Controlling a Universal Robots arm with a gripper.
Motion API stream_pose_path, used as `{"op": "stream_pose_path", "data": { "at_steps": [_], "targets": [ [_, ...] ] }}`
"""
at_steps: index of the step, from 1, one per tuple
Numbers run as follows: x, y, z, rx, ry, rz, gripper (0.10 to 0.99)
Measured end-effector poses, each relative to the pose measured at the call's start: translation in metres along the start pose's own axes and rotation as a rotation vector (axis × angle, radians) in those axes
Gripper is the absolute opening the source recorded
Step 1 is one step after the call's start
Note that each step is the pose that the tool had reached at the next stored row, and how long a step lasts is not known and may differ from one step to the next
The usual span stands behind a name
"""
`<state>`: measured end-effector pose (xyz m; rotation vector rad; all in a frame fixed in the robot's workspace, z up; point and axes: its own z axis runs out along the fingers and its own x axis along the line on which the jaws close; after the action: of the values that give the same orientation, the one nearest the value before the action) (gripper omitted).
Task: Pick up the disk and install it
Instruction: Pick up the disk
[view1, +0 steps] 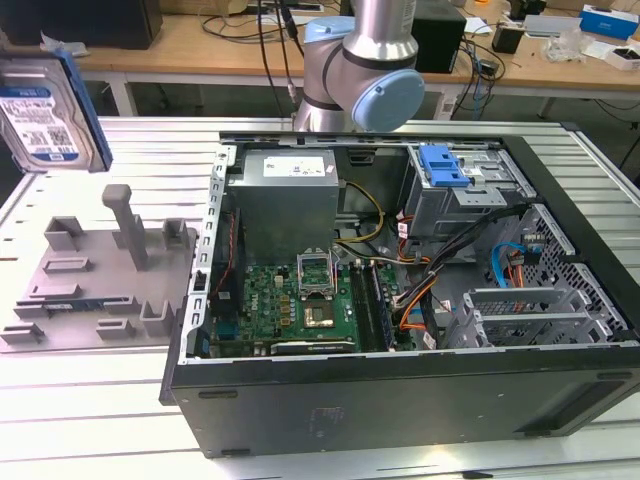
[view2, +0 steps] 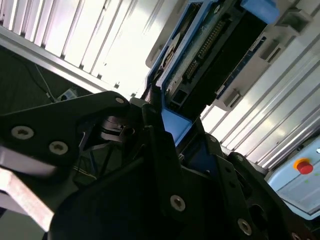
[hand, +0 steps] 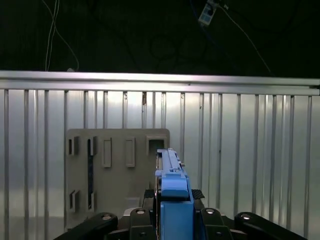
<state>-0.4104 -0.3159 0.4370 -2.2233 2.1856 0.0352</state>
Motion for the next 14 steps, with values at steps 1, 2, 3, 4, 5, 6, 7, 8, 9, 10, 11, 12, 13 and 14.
{"op": "stream_pose_path", "data": {
  "at_steps": [1, 2, 3, 4, 5, 6, 7, 8, 9, 10, 11, 12, 13, 14],
  "targets": [
    [-0.0001, 0.0000, -0.0046, 0.000, -0.0016, 0.000, 0.365],
    [-0.0002, -0.0001, -0.0081, 0.000, -0.0029, 0.000, 0.365],
    [-0.0002, -0.0001, -0.0122, 0.000, -0.0044, 0.000, 0.365],
    [-0.0003, -0.0002, -0.0162, 0.000, -0.0056, 0.000, 0.365],
    [-0.0004, -0.0003, -0.0225, 0.000, -0.0079, 0.000, 0.365],
    [-0.0006, -0.0005, -0.0308, 0.000, -0.0106, 0.000, 0.365],
    [-0.0008, -0.0008, -0.0392, 0.000, -0.0134, 0.000, 0.365],
    [-0.0009, -0.0010, -0.0447, 0.000, -0.0152, 0.000, 0.365],
    [-0.0010, -0.0011, -0.0480, 0.000, -0.0164, 0.000, 0.365],
    [-0.0011, -0.0012, -0.0521, 0.000, -0.0179, 0.000, 0.365],
    [-0.0011, -0.0014, -0.0563, 0.000, -0.0193, 0.000, 0.365],
    [-0.0013, -0.0017, -0.0624, 0.000, -0.0217, 0.000, 0.365],
    [-0.0014, -0.0018, -0.0663, 0.000, -0.0233, 0.000, 0.365],
    [-0.0013, -0.0019, -0.0688, 0.000, -0.0253, 0.000, 0.365]
  ]
}}
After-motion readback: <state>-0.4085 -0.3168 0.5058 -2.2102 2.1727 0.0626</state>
